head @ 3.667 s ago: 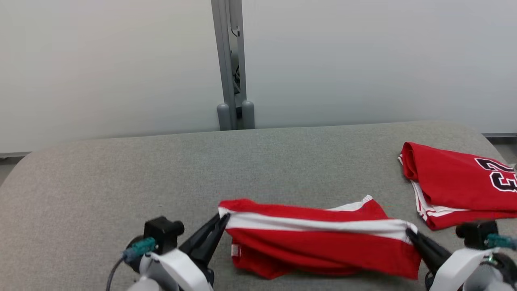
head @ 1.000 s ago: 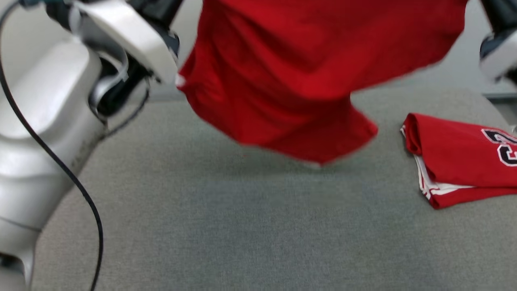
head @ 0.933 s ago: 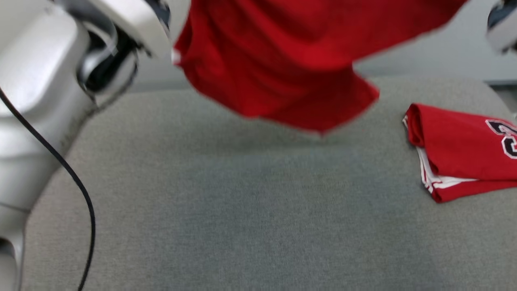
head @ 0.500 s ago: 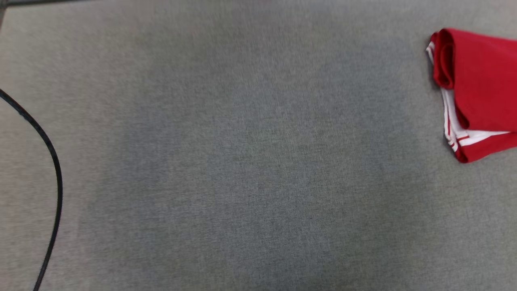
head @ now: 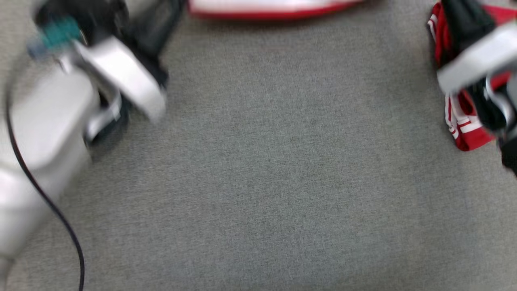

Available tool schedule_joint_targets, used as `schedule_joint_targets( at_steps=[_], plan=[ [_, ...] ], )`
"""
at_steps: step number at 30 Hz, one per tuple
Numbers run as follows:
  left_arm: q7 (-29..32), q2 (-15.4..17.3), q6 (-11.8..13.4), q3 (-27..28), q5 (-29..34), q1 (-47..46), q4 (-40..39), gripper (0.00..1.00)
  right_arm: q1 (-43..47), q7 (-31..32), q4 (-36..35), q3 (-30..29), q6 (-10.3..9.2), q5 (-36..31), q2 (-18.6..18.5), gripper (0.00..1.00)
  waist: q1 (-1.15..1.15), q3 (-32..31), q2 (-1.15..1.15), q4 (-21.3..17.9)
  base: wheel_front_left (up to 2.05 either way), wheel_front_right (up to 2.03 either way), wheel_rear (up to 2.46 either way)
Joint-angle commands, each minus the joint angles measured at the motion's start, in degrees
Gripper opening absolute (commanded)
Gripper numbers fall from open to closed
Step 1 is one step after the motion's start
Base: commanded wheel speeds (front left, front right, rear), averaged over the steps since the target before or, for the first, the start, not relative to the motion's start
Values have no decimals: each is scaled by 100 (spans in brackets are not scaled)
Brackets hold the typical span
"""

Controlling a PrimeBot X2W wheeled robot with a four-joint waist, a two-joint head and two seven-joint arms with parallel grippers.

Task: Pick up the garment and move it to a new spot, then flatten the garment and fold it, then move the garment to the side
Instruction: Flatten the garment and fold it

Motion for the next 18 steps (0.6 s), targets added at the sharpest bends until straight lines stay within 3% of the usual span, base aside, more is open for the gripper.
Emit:
schedule_joint_targets(
  at_steps=[1,5,9,18],
  plan=[
    [-6,64,0,-38,-28,210,-62,0,168,-22,-95,-19,-4,60,-67,0,0,-148,0,68,0,0,0],
    [-7,230,0,-99,70,1256,-439,0,1375,-23,-605,-76,-4,348,-398,0,0,-535,0,155,0,0,0],
    [-7,186,0,-87,307,2479,-587,0,2741,-23,-1104,-100,-4,568,-634,0,0,-1108,0,282,0,0,0],
    [-7,6,0,156,799,3985,-528,0,4470,-23,-1648,-173,-5,585,-1019,0,0,-2060,0,441,0,0,0]
  ],
)
